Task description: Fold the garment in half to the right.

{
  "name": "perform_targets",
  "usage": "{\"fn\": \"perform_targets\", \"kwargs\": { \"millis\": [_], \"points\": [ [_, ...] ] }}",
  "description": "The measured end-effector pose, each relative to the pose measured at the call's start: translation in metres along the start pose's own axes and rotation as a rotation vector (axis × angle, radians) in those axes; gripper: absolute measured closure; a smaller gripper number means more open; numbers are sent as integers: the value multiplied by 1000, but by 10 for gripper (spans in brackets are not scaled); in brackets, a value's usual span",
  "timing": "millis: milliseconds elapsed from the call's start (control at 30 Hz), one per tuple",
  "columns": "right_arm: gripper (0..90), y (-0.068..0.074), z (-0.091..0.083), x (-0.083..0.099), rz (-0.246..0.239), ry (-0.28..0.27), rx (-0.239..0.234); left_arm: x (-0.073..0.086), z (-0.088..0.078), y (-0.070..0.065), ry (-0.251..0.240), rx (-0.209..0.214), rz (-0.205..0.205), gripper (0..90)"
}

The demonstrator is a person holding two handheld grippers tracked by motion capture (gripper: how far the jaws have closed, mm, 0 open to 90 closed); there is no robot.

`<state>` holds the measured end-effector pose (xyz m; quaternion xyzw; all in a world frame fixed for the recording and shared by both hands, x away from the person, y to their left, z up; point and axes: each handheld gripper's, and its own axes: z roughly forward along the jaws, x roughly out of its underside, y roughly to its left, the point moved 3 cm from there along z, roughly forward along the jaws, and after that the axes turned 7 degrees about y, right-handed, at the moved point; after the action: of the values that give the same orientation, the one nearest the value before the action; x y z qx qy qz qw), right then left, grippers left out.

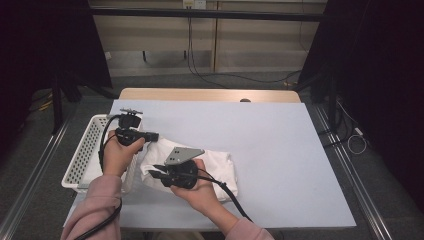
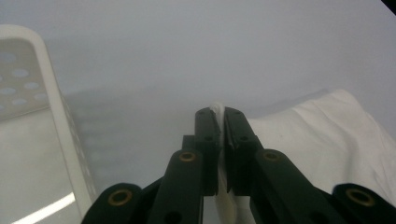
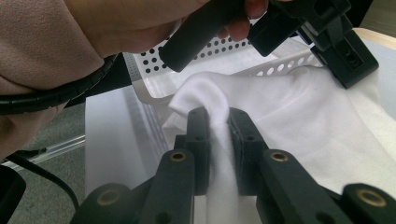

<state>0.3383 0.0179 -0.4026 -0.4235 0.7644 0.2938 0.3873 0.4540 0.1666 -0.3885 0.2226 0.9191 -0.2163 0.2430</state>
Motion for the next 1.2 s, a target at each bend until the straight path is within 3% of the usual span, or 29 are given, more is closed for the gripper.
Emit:
{"fn": "perform_targets", "kwargs": {
  "millis": [600,1200],
  "points": [
    [804,6,8,-4,-11,-8,-8,4,-8,8,19,-16,10,855],
    [803,10,13,-9,-21,-13,-9,5,-14,13,6,-23,-5,855]
  ]
}}
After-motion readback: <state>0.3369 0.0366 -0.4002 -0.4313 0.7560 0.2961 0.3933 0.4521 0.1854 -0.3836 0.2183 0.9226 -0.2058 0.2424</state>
